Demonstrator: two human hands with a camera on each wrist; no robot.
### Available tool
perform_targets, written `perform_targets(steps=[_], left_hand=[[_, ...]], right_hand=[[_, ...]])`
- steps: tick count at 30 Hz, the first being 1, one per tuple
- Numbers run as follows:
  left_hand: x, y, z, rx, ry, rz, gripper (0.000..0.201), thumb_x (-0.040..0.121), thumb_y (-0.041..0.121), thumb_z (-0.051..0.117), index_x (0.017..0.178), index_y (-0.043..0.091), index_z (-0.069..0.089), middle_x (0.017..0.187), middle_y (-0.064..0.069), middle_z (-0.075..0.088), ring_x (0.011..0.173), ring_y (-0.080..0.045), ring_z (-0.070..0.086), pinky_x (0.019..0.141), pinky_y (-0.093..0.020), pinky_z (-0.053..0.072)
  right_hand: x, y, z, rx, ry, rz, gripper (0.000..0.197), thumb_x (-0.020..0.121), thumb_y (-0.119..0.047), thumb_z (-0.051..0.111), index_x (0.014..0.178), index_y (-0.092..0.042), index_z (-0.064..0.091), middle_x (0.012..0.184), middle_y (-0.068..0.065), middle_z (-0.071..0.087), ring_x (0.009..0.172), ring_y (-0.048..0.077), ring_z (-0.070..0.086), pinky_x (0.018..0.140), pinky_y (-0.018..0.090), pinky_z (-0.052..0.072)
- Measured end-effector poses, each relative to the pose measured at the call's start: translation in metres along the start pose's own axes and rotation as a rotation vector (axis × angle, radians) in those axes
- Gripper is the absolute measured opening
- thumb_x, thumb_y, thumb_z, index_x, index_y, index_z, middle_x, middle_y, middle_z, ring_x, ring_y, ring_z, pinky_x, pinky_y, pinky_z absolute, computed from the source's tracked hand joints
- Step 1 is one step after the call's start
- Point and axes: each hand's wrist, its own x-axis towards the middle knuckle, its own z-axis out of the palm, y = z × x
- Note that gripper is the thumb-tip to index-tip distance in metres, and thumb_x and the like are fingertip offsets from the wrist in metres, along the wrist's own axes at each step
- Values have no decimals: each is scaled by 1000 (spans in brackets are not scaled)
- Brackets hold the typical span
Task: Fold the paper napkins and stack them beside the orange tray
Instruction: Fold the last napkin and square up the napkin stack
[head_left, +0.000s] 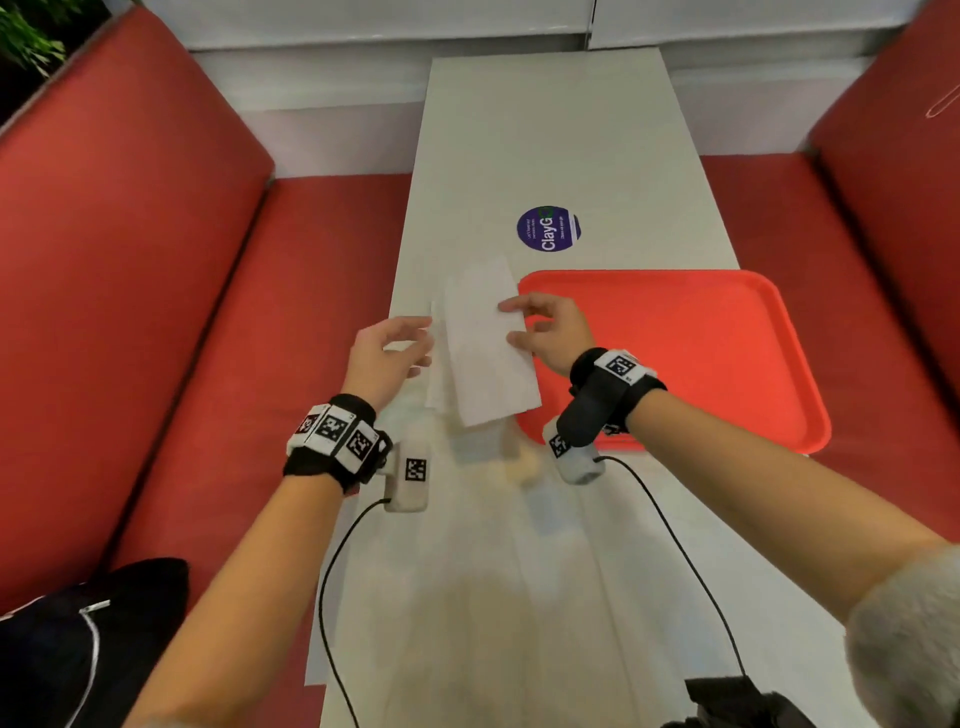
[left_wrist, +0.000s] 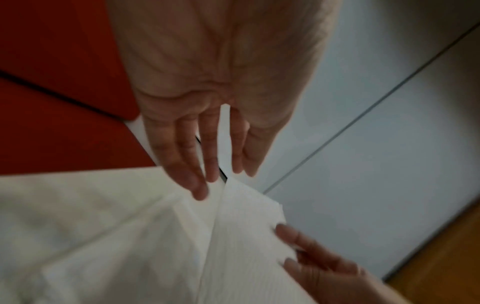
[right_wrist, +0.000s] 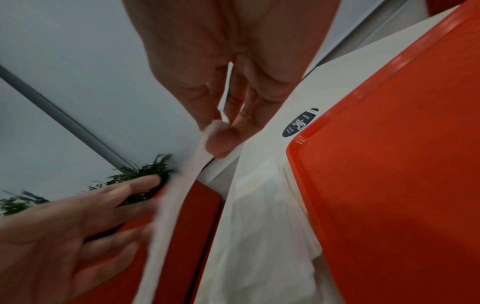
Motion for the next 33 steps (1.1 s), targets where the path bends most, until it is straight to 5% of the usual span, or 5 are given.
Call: perform_targets(steps=[4, 9, 19, 28, 33], left_hand=[[-8, -37, -29, 23, 78, -125, 16, 92, 10, 64, 107, 11, 70, 104, -9, 72, 80, -19, 72, 76, -33, 57], [-48, -79, -42, 79, 32, -260, 10, 91, 7, 65, 98, 11, 71, 94, -7, 75, 75, -17, 71, 79, -38, 53], [-101, -136, -57, 151, 86, -372, 9, 88, 6, 68, 94, 12, 71, 100, -9, 71, 90, -21, 65, 72, -22, 48], [-135, -170, -78, 250, 124, -849, 115, 73, 46, 81, 153, 7, 8, 158, -18, 24, 144, -33, 30, 112, -46, 33], [-161, -179, -89, 26, 169, -803, 85, 47, 33, 97, 117, -1, 64, 118, -20, 68, 99, -31, 68, 86, -41, 55]], right_hand=[[35, 18, 16, -91, -11, 60, 43, 75, -1, 73, 114, -19, 70, 116, 9, 67, 99, 32, 62, 88, 35, 53], [64, 44, 34, -224, -26, 144, 45, 78, -6, 77, 122, -11, 66, 103, 2, 57, 83, 17, 53, 56, 4, 42], [53, 44, 39, -527, -66, 60, 56, 73, -23, 82, 123, -17, 60, 125, 13, 37, 96, 27, 54, 93, 35, 48], [-38, 30, 34, -370, -132, -3, 53, 76, -26, 80, 123, -18, 56, 111, 3, 39, 86, 16, 47, 79, 25, 40], [-87, 32, 38, -331, -196, 33, 49, 76, -28, 81, 118, -20, 57, 108, 4, 47, 73, 12, 51, 73, 24, 40]])
